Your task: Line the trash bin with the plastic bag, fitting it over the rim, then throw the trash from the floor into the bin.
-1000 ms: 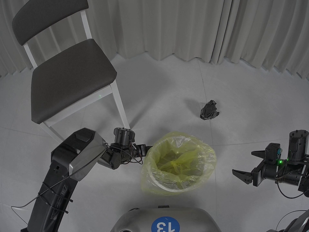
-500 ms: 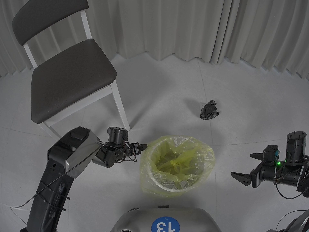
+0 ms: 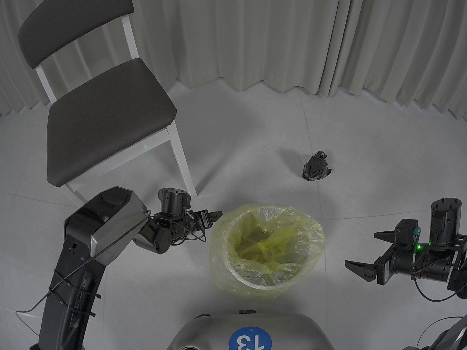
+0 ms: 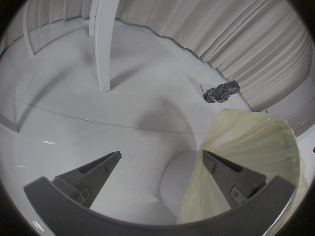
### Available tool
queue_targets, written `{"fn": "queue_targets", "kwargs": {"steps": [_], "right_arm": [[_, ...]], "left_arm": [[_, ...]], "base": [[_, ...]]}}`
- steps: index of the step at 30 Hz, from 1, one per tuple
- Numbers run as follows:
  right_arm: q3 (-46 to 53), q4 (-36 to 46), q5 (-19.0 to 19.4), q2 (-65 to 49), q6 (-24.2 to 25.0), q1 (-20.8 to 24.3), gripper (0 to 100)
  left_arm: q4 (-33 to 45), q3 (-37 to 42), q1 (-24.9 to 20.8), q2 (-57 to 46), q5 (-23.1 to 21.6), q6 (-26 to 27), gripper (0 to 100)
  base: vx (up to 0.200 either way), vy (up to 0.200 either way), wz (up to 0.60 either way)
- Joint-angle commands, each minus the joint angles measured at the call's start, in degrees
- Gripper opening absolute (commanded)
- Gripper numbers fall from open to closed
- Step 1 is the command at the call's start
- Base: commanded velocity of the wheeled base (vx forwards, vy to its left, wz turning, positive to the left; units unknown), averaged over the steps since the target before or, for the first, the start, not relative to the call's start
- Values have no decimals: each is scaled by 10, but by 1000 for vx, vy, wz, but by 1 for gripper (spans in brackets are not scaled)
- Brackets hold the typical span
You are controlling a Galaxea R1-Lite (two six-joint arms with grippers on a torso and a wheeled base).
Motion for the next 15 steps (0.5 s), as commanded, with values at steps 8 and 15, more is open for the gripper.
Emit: {"fn": "queue_targets", "kwargs": {"steps": [8,15], "right_arm": [[-143,82,-11,50,91,151,100],[-237,198,-83,130,58,217,100]], "left_arm": [[-40,81,3,-107,-19,-46,100],[-144,228,12,-200,-26,-22,100]], "base": [[0,0,0],[0,0,0]]}}
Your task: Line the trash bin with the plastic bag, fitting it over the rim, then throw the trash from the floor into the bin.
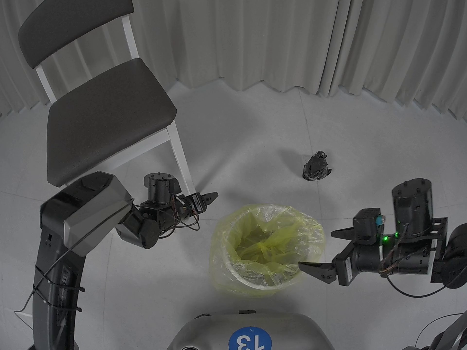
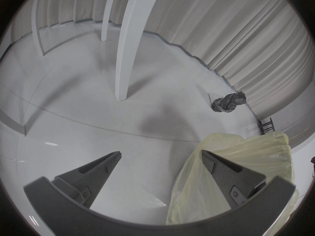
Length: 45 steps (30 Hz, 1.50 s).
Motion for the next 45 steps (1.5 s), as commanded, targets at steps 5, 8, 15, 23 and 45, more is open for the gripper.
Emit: {"fn": "queue_targets", "kwargs": {"steps": [5,8,15,23,45], "right_arm": [[-133,118,-60,127,-92,67,100],[-169,137,-63,159,-104,71,100],[-271,206,-96,234,-158,71,100],[-343,201,-141,335,-236,65,100],[-444,115,-173,451,-342,13,100]], "left_arm": [[-107,207,2,-167,-20,56,100],[-136,245,-5,-195,-20,83,100],[-240,345,-57,-279,-19,139,100],[-247,375,-55,-344,-22,149,100],[-268,384,-60,-339,-21,151,100]], "base": [[0,0,0],[0,0,0],[0,0,0],[0,0,0],[0,0,0]]}}
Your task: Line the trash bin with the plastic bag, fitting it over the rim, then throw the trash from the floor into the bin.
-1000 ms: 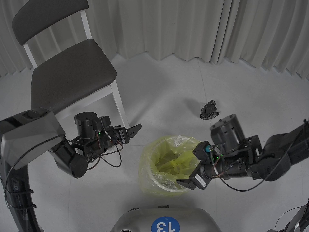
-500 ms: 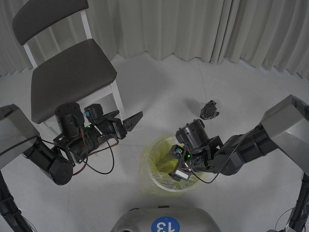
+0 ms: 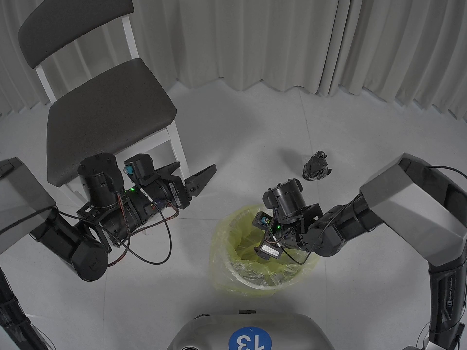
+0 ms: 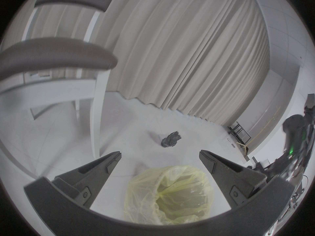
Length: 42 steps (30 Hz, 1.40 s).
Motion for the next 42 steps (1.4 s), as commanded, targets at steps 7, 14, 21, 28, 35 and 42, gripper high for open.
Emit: {"fn": "queue_targets", "kwargs": {"steps": [7,14,21,28,35,42], "right_arm": [[-13,-1,2,32,0,12,100],[-8,-2,6,29,6,36,100],[5,-2,6,27,20,71,100],[11,0,6,29,24,77,100],[-1,-2,6,63,29,76,100],[-33,1,6,100,43,72,100]], "left_arm": [[-1,-1,1,4,0,0,100],[-12,0,2,5,1,0,100],[-14,1,4,3,0,4,100],[-19,3,3,5,0,5,100],[-20,3,4,6,0,5,100],[-25,3,4,8,0,5,100]], "base": [[0,0,0],[0,0,0],[0,0,0],[0,0,0],[0,0,0],[0,0,0]]}}
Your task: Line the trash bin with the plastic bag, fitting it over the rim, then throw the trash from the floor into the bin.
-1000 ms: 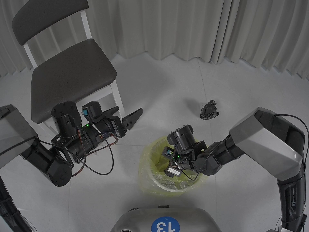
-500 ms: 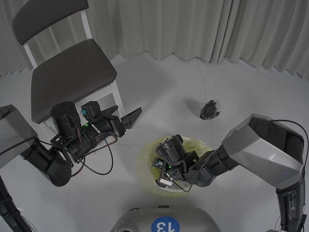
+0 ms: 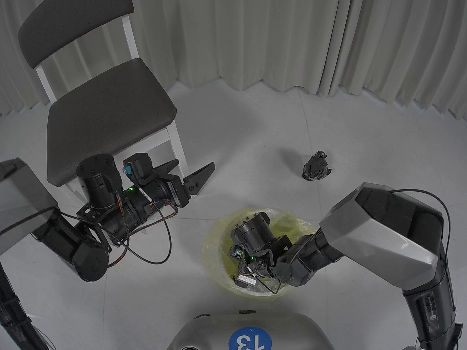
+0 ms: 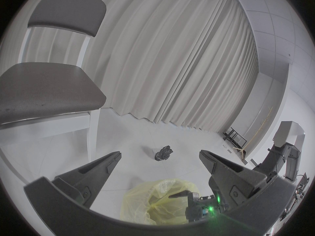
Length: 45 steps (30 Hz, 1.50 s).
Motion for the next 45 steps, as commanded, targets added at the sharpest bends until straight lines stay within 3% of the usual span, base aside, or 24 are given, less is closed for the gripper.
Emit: {"fn": "queue_targets", "kwargs": {"steps": [1,24,34,45], "right_arm": [[-14,2,0,25,3,-1,100],[16,4,0,-36,3,14,100],[18,4,0,-24,10,38,100],[-6,4,0,19,10,28,100]], "left_arm": [[-2,0,0,3,0,0,100],[-5,1,-1,3,0,0,100],[-9,1,-2,3,0,0,100],[-10,1,-2,4,0,0,100]], "base": [[0,0,0],[0,0,0],[0,0,0],[0,0,0]]}}
